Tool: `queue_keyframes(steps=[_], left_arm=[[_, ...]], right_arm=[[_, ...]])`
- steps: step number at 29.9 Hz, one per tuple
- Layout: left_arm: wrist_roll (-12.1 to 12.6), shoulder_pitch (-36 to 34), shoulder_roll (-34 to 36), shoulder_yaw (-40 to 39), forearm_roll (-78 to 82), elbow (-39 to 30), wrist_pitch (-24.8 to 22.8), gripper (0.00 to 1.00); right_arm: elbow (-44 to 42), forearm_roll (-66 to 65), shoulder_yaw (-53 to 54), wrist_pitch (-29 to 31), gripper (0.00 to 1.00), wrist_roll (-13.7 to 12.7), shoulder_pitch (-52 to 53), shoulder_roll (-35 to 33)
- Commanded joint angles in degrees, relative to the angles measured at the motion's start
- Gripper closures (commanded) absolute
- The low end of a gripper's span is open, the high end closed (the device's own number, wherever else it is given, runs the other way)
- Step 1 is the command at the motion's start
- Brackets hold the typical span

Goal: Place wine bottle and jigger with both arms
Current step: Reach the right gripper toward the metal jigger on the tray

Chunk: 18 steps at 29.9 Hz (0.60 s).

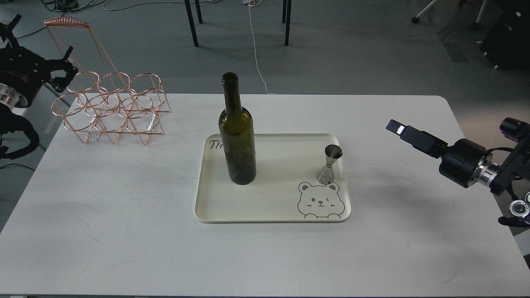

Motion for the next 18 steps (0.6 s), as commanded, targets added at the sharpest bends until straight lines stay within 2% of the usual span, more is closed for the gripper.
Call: queue_keyframes(steps=[1,4,7,9,15,18], left_arm=[[-0.1,0.1,0.1,0.1,0.0,0.0,0.0,0.01],[-0.1,0.1,0.0,-0.1,0.0,0.0,0.0,0.01],[-0.1,0.1,-0.1,-0.3,0.0,0.0,0.0,0.01],[-0.1,0.1,0.0,-0.4,0.0,0.1,0.0,0.01],[-0.1,0.1,0.3,-0.5,0.0,0.1,-0.1,0.01],[-0.1,0.1,0.3,-0.5,0.0,0.2,-0.4,0.01]], right_arm=[[-1.7,-18.2,-0.1,-3.8,0.03,0.8,-1.8,2.1],[-6.4,-30.1,-0.1,-5.5,0.04,0.9,-2.5,7.0],[-12.7,-36.8,-0.2,-6.7,0.07,1.2,-2.5,12.2],[-15.9,-38.6,-0.3,-7.0,0.11,2.0,-2.3,15.6],[-23.2,-38.9,-4.4,-7.2,0.3,2.0,1.3,22.9],[-26.1,-38.9,-4.6,-7.4,0.34,2.0,1.8,26.3]])
